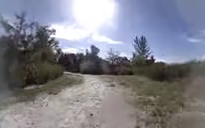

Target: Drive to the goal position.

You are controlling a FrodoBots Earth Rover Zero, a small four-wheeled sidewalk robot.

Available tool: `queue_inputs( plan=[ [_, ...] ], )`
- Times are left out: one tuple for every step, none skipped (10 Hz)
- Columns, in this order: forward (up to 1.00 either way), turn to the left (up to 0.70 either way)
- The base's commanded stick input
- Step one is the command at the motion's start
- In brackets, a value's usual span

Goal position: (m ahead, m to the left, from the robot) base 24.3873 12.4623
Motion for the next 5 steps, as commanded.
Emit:
queue_inputs(
  plan=[
    [0.85, 0.00],
    [0.85, 0.00],
    [0.85, 0.00],
    [0.85, 0.00],
    [0.85, 0.00]
  ],
)
